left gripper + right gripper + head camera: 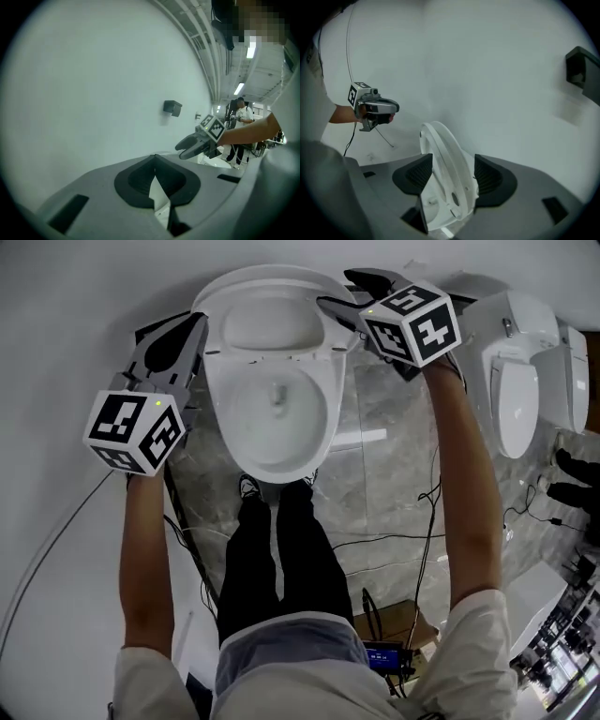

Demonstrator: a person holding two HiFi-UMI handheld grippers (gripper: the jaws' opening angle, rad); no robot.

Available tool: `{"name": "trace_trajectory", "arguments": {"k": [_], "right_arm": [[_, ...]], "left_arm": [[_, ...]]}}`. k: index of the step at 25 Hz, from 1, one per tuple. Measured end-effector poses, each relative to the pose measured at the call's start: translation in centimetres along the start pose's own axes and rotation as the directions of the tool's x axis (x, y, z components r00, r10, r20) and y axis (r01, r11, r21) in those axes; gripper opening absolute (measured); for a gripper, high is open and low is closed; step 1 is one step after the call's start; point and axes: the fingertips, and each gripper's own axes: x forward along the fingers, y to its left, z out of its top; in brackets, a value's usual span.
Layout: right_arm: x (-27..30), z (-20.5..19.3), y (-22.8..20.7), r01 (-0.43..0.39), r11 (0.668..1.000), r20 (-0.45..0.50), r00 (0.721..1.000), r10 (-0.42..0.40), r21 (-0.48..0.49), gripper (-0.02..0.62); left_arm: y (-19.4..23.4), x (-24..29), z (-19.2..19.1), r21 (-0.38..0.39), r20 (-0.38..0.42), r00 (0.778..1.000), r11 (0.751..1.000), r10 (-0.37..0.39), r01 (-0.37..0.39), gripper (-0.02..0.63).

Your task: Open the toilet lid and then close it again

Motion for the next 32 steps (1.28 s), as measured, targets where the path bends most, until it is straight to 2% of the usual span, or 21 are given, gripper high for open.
{"name": "trace_trajectory", "arguments": {"k": [6,10,15,19,24,32], "right_arm": [[2.1,-0.3,-0.3,-0.091,0.990,-0.108,0.991,0.080,-0.105,0.244],[2.5,0.2,0.0,-0.117,0.986,-0.119,0.988,0.103,-0.119,0.230],[2.3,-0.2,0.3,-0.094,0.990,-0.112,0.990,0.082,-0.108,0.146],[1.8,-0.4,0.4,-0.084,0.992,-0.106,0.992,0.074,-0.096,0.109],[1.2,-0.5,1.2,-0.065,0.992,-0.102,0.993,0.054,-0.105,0.103],[-0.4,-1.2,3.0,-0.052,0.991,-0.093,0.995,0.040,-0.125,0.103]], "left_arm": [[-3.3,-2.4,-0.4,-0.144,0.056,0.998,0.989,-0.018,0.026,0.006],[-5.0,-4.5,-0.7,-0.184,0.051,0.999,0.983,-0.008,0.017,0.006],[-7.5,-8.0,-2.3,-0.203,0.022,1.000,0.979,0.014,-0.009,0.006],[-8.8,-9.5,-3.0,-0.252,0.005,1.000,0.967,0.026,-0.023,0.006],[-9.5,-10.8,-3.2,-0.323,0.009,0.999,0.946,0.046,-0.041,0.006],[-11.4,-12.1,-2.8,-0.317,-0.014,0.999,0.947,0.043,-0.045,0.006]]}}
